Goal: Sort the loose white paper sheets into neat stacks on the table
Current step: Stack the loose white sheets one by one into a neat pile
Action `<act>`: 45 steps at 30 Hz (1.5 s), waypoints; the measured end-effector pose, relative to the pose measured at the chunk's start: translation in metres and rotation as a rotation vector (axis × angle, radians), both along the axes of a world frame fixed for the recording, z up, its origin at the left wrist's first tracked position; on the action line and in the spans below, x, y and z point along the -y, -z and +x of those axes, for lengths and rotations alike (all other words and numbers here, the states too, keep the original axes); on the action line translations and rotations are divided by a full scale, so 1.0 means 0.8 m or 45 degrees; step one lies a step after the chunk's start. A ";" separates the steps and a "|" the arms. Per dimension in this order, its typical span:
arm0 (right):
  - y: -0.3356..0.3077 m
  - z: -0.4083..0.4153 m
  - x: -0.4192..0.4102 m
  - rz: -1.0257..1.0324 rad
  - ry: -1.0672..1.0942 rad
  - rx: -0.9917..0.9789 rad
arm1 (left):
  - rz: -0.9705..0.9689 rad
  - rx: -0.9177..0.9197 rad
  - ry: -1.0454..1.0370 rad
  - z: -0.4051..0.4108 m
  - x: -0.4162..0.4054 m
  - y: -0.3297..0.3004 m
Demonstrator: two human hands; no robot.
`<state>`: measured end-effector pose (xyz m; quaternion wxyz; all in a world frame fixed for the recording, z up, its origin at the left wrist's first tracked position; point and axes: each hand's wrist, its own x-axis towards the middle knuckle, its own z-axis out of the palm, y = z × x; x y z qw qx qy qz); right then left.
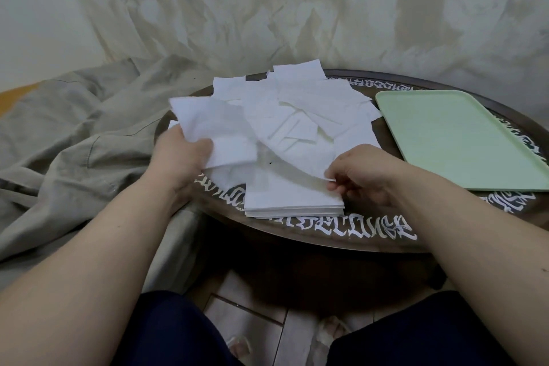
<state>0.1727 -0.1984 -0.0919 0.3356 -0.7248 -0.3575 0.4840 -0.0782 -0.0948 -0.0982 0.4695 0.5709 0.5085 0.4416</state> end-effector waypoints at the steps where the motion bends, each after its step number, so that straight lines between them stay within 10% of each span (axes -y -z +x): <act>1: 0.001 0.002 0.000 -0.021 -0.018 0.035 | 0.042 0.027 -0.093 0.000 -0.001 -0.001; 10: -0.011 0.014 0.003 0.060 0.049 0.431 | -0.021 0.268 0.143 0.017 0.016 -0.017; 20: -0.015 -0.015 -0.010 0.339 0.054 -0.435 | -0.175 0.115 0.716 0.035 0.031 -0.018; 33: -0.014 -0.003 -0.007 0.563 0.193 -0.433 | -0.221 0.007 0.564 0.025 0.020 -0.004; 41: 0.016 0.014 -0.004 0.241 -0.124 -0.024 | 0.142 -0.129 -0.395 0.006 -0.008 -0.006; 45: 0.018 0.019 -0.006 0.255 -0.064 0.169 | 0.129 0.015 -0.361 0.007 -0.005 -0.010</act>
